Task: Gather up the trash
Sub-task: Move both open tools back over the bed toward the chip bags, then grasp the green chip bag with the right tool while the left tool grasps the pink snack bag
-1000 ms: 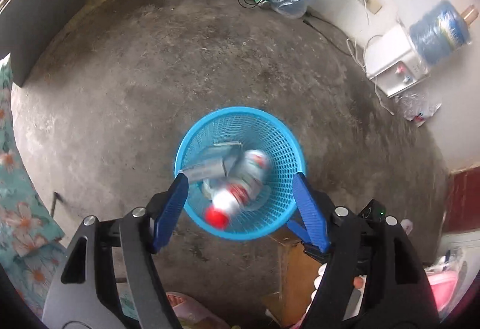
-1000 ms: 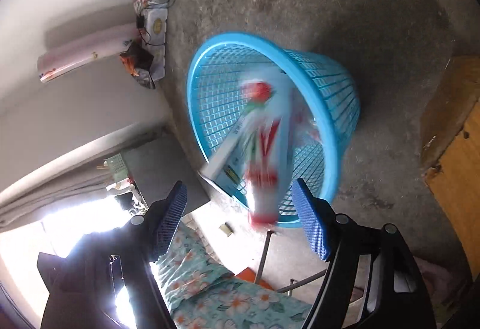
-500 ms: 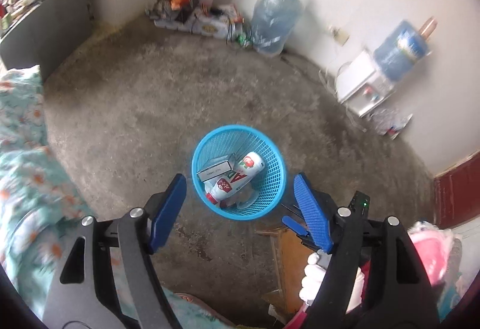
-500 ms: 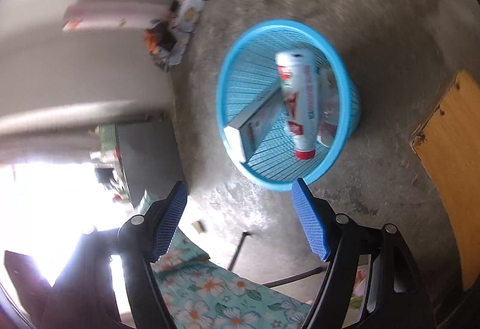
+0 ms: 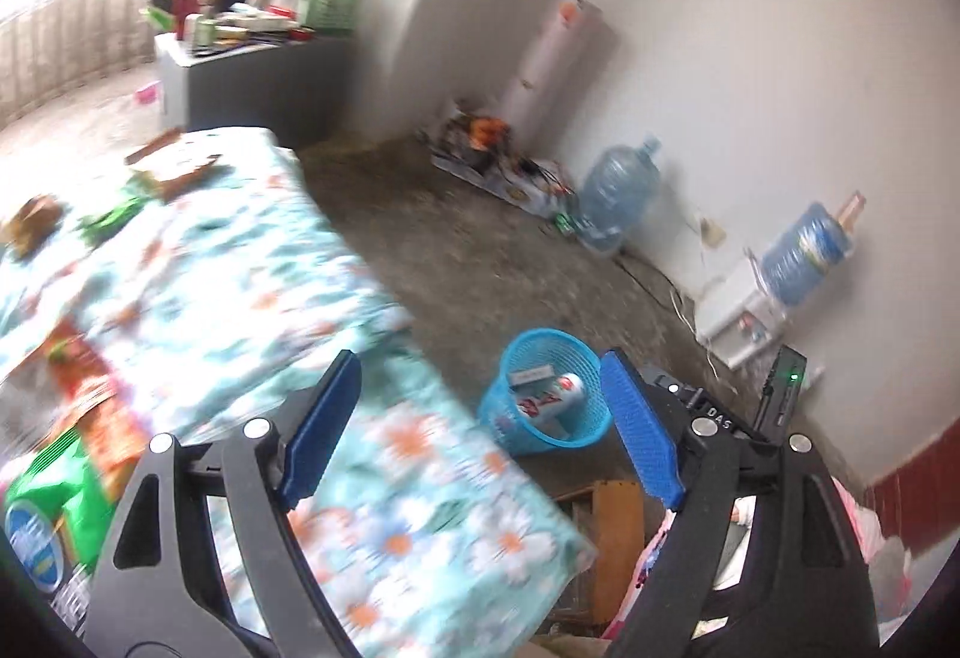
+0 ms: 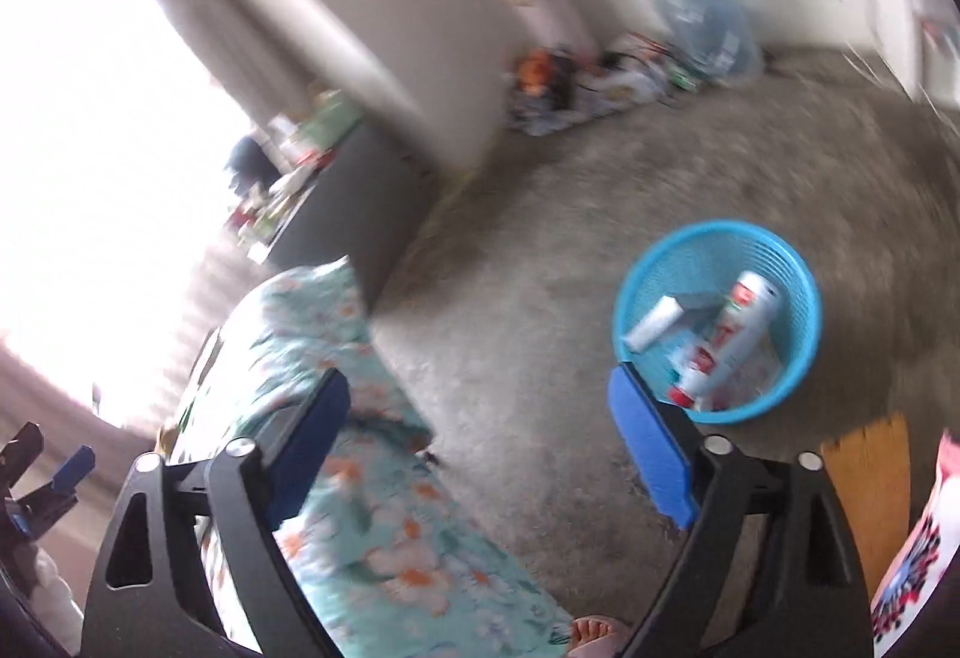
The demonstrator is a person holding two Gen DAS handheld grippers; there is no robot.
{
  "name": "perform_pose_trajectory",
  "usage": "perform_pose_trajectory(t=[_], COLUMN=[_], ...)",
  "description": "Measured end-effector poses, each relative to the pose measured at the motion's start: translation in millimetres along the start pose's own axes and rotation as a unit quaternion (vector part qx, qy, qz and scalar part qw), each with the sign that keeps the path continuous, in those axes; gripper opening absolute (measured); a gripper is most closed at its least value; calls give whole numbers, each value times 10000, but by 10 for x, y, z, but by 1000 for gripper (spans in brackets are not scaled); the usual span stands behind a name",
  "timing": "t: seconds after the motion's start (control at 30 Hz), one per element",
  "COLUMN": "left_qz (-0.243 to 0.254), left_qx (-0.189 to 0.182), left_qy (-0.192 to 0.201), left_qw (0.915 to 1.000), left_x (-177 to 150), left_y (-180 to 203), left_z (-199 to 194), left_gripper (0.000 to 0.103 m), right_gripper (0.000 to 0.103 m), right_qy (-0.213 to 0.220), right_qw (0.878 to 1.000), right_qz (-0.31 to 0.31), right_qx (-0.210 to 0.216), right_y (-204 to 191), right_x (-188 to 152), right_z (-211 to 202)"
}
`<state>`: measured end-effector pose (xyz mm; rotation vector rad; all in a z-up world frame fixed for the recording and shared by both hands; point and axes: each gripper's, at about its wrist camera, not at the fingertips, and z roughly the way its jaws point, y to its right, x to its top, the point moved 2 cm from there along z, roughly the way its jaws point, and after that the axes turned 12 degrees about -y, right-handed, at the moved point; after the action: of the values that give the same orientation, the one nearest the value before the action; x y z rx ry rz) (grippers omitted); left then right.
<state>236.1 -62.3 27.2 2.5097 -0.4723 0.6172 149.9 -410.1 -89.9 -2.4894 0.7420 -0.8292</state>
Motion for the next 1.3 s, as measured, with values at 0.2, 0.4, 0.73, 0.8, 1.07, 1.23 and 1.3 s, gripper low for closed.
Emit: perform_pose_trajectory(t=[0.2, 0.4, 0.73, 0.8, 1.07, 1.23, 1.3], left_qz=[-702, -1575, -2615, -2738, -2938, -2941, -2927], left_qx=[457, 853, 870, 803, 702, 701, 698], left_qy=[709, 1023, 883, 899, 926, 943, 948], left_qw=[9940, 9785, 9572, 9542, 9488, 9485, 9489], left_x=[-572, -1206, -1924, -1993, -2141, -2206, -2229], left_y=[-634, -1174, -1856, -1940, -2128, -2165, -2188], left_z=[-865, -1416, -1408, -1376, -1310, -1307, -1299], left_gripper=[80, 82, 82, 82, 82, 82, 82], right_gripper=[90, 90, 90, 90, 80, 69, 66], right_qy=[-543, -1066, -2343, -2783, -4198, -4531, -4659], right_qw=[9945, 9797, 9298, 9054, 8457, 8217, 8154], right_qz=[-669, -1197, -1575, -1692, -1837, -2178, -2376], right_qx=[601, 1206, 2361, 2725, 2734, 2685, 2484], right_y=[-640, -1238, -1937, -2114, -2624, -2903, -2999], right_x=[-200, -490, -1068, -1215, -1723, -1854, -1954], right_z=[-17, 93, 338, 439, 1195, 1304, 1350])
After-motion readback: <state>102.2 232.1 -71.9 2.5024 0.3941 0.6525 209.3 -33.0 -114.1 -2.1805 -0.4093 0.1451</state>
